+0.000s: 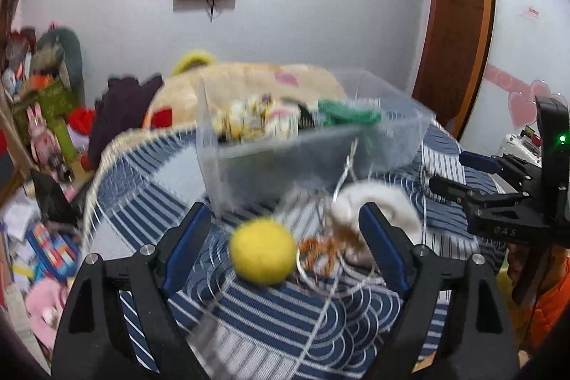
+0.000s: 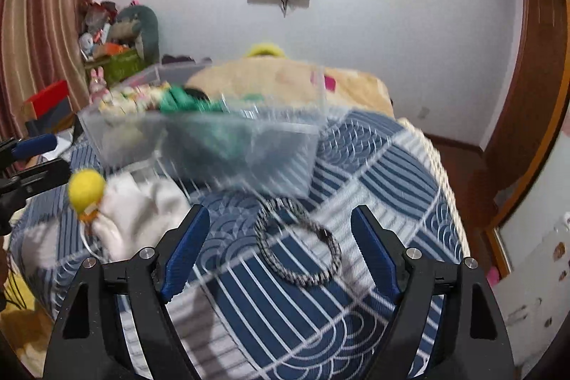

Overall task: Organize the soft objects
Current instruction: 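Grasp the yellow felt ball with the left tool while the right tool grasps the beaded bracelet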

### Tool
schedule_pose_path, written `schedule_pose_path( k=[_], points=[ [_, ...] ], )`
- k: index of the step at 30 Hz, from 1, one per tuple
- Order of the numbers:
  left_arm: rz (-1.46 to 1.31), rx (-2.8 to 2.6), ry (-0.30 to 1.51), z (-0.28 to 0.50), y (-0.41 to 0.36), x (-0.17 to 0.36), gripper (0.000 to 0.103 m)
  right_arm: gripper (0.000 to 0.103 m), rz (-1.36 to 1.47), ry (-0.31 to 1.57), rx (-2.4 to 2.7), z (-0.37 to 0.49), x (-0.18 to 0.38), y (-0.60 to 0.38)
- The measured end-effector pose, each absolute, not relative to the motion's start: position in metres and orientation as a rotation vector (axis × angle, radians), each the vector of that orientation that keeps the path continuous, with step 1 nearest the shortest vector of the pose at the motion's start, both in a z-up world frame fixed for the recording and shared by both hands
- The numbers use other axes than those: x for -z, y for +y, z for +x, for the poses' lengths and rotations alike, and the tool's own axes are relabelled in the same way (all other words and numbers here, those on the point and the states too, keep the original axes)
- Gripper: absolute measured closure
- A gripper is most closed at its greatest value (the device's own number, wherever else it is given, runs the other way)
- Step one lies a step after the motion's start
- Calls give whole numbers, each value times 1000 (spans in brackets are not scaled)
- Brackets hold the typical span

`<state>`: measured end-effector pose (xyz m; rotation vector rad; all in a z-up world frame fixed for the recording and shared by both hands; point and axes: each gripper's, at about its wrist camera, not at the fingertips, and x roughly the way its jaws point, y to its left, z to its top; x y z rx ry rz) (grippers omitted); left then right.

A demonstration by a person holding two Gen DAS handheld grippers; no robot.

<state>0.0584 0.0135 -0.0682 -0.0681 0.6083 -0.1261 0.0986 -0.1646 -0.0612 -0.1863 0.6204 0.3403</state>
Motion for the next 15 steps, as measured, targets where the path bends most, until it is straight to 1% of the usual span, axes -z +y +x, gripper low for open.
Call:
schedule_pose_path(
  k=[6,9,10,11,12,13,14,15],
  points=[
    [-119,94,642,58,24,91,19,23,-188,670,-306,98,76,-175],
    [-174,99,643,59,33,93,27,24,-173,690,-312,99,79,-178],
    [-195,105,646,60,36,93,31,24,-170,696,-319,99,79,-179],
    [-218,108,650,62,40,94,35,27,-167,703,-326,99,81,-179],
    [-226,107,652,63,42,95,37,29,-168,704,-330,99,81,-178],
    [-229,101,652,64,43,95,40,35,-172,699,-336,96,81,-177],
    [-227,97,650,65,43,96,42,43,-172,697,-343,95,81,-176],
    [-225,96,651,65,44,96,43,47,-172,696,-350,95,81,-176]
  ],
)
